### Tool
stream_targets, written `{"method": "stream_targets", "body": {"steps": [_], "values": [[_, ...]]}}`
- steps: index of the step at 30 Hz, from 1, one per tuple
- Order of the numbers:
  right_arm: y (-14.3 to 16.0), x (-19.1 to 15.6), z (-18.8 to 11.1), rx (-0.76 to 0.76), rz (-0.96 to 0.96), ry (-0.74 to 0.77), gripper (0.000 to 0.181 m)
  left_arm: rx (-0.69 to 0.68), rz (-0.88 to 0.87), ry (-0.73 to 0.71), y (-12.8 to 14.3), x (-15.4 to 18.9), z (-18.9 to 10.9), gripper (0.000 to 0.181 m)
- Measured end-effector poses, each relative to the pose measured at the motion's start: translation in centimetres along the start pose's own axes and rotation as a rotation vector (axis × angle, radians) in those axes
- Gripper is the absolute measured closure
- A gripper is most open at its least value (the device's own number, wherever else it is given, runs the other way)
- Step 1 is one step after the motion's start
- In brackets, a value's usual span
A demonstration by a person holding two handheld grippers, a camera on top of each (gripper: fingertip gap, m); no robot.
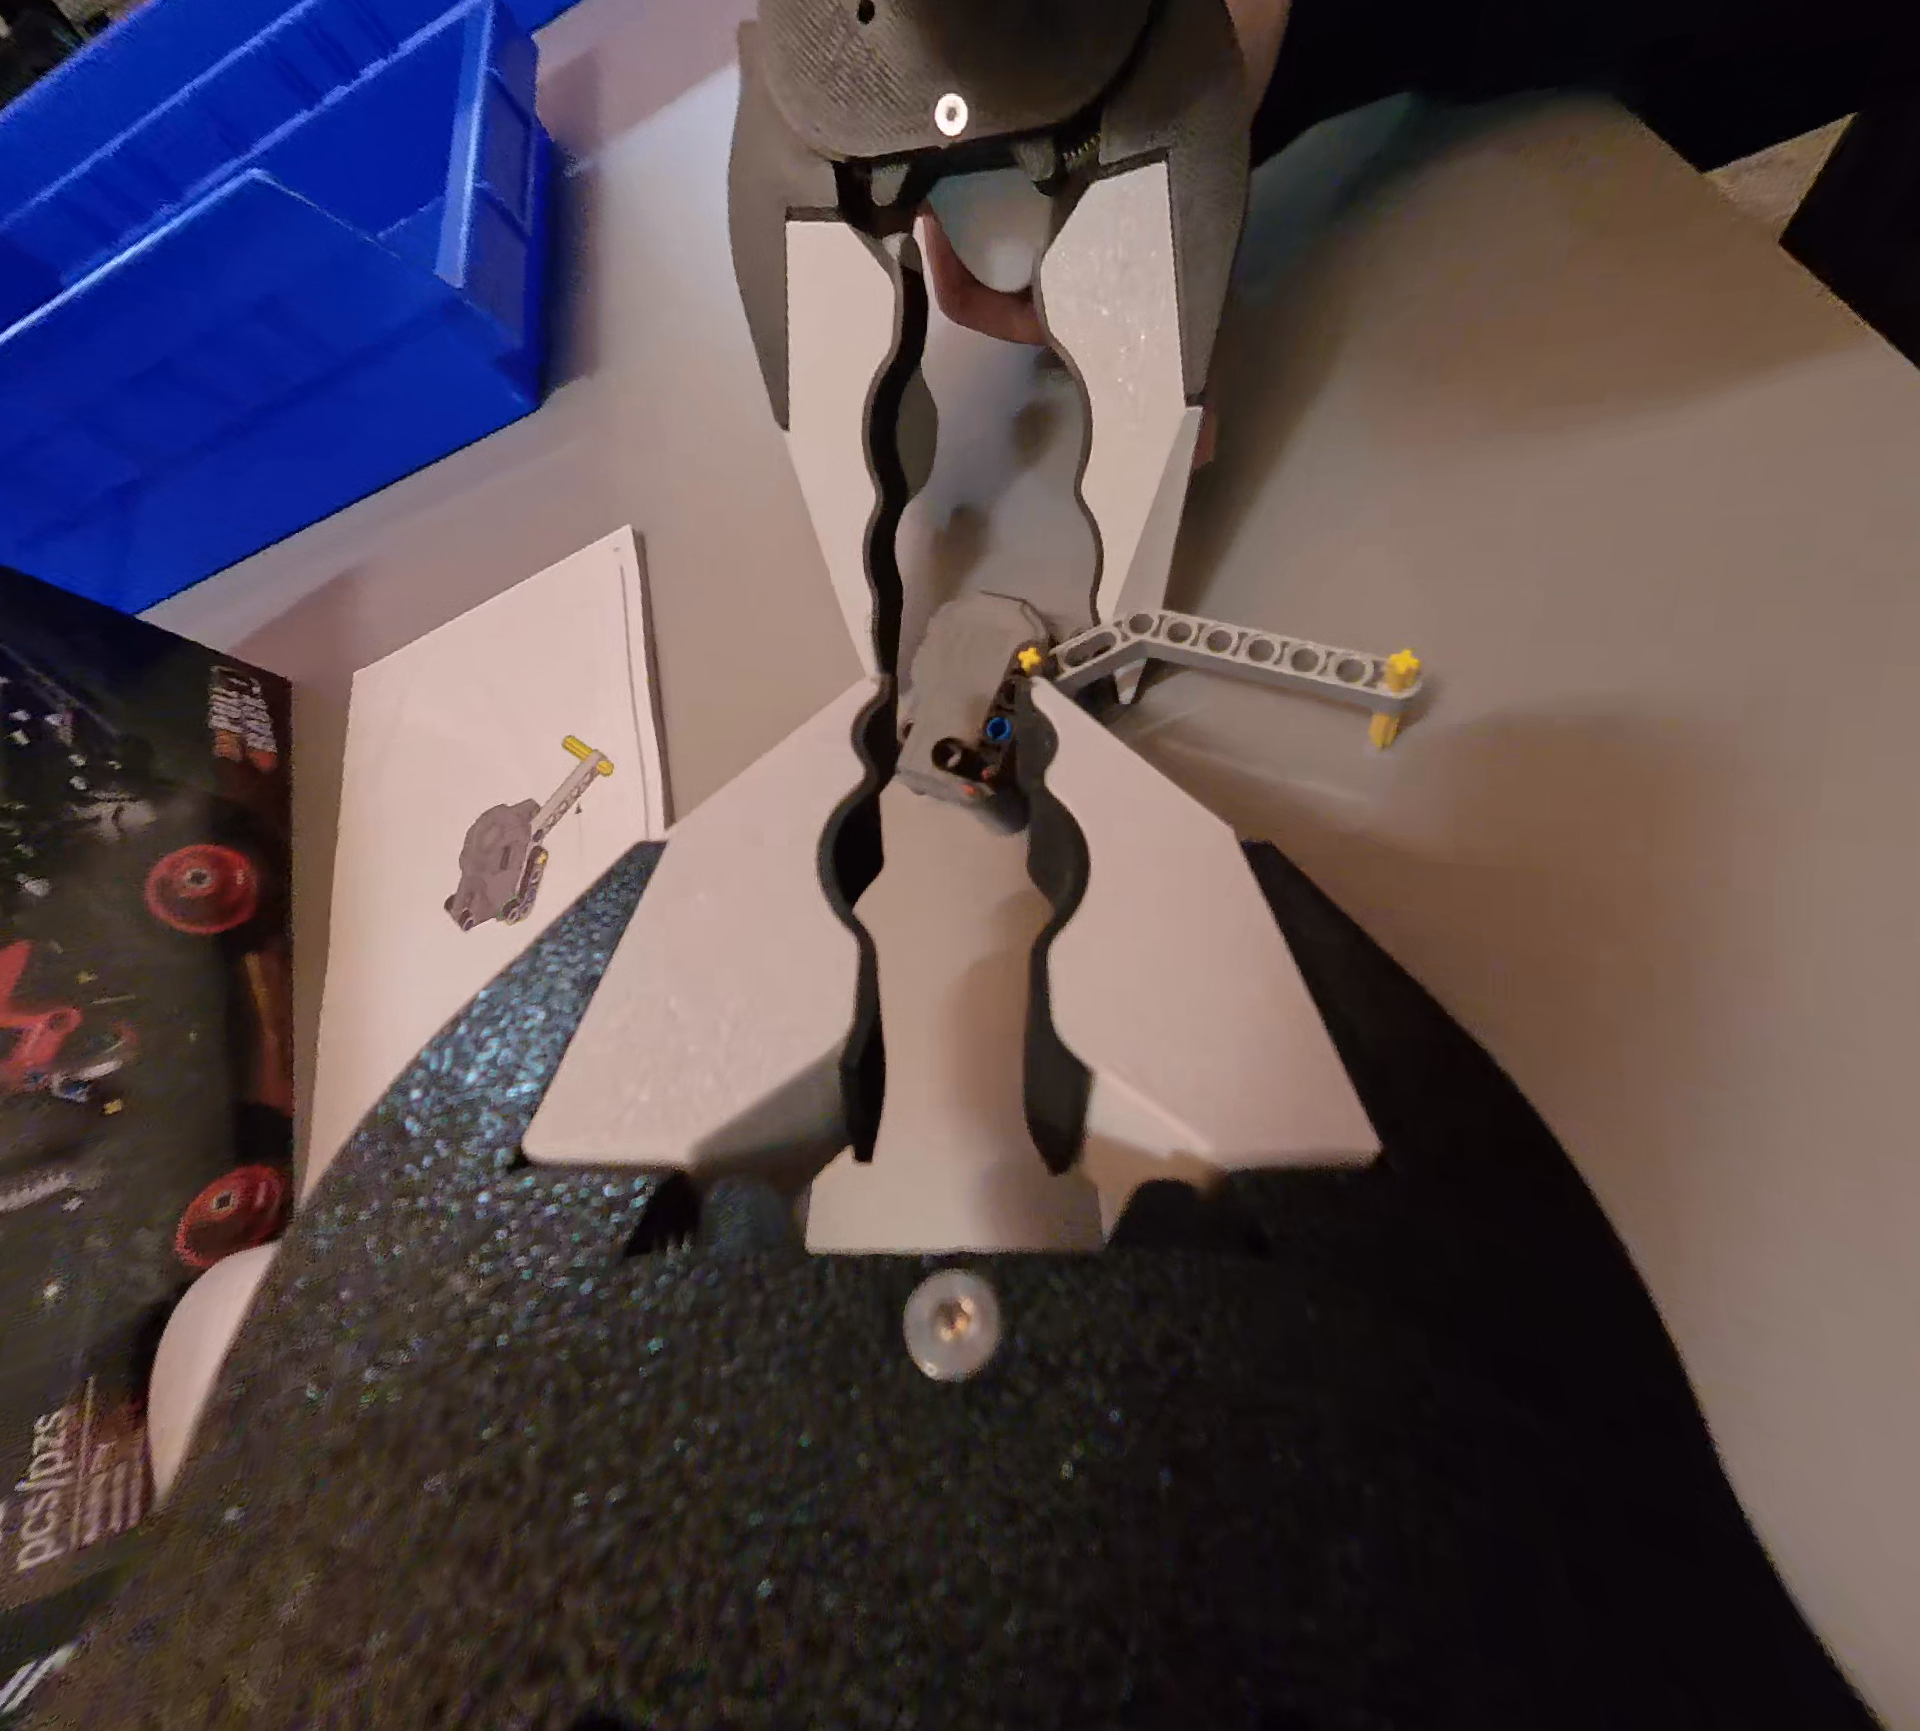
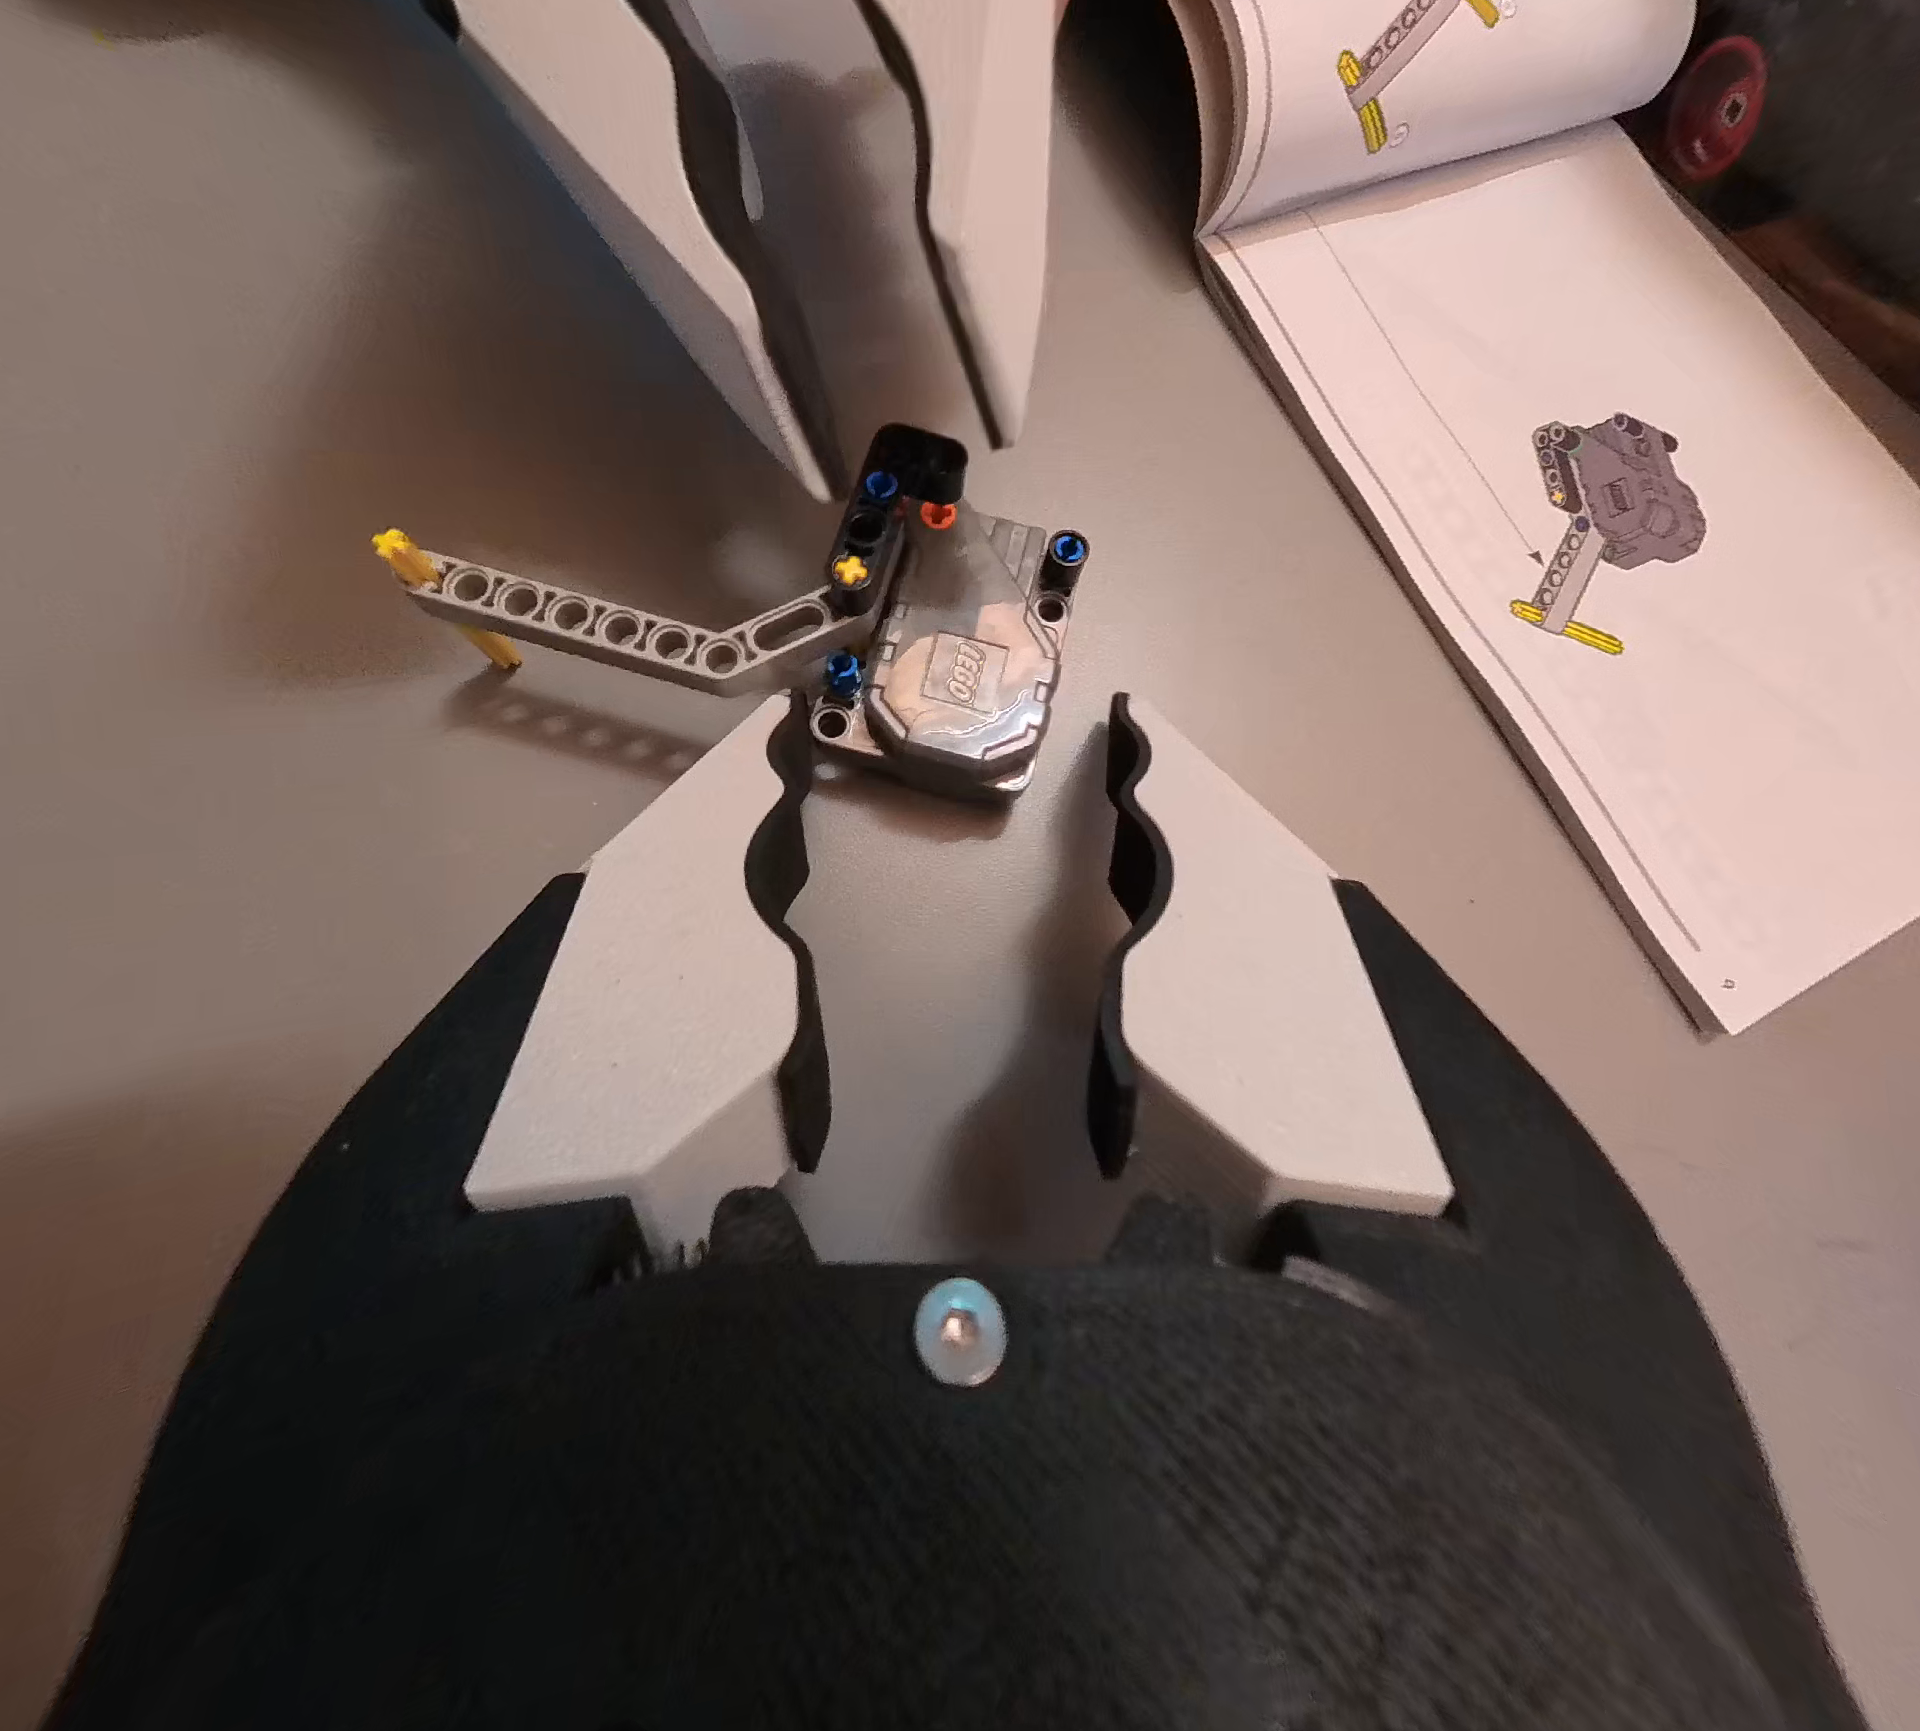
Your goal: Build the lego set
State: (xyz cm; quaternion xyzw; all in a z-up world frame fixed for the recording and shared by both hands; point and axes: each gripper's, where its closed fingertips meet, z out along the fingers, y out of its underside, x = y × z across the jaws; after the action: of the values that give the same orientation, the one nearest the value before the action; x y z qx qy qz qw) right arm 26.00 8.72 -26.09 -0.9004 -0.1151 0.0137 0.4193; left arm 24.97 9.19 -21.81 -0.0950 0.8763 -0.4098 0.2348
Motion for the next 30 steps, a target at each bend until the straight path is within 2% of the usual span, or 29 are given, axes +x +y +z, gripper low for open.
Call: {"method": "stream_targets", "body": {"steps": [3,6,15,24,30], "values": [[-0.02,-0.10,0.01,0.000,-0.005,-0.004,0.127,-0.009,0.007,0.016,0.10,0.44,0.15,0.164],[0.03,-0.65,0.08,-0.005,0.007,-0.059,0.138,-0.009,-0.007,0.033,-0.05,0.61,0.17,0.170],[0.05,-0.66,0.13,-0.008,0.022,-0.071,0.138,-0.025,-0.054,0.090,0.58,1.17,0.75,0.170],[0.03,-0.71,0.17,-0.008,0.032,-0.089,0.139,-0.032,-0.036,0.034,-0.16,0.47,0.10,0.171],[0.03,-0.72,0.17,-0.009,0.036,-0.095,0.139,-0.084,-0.041,0.044,-0.27,1.15,0.35,0.170]]}}
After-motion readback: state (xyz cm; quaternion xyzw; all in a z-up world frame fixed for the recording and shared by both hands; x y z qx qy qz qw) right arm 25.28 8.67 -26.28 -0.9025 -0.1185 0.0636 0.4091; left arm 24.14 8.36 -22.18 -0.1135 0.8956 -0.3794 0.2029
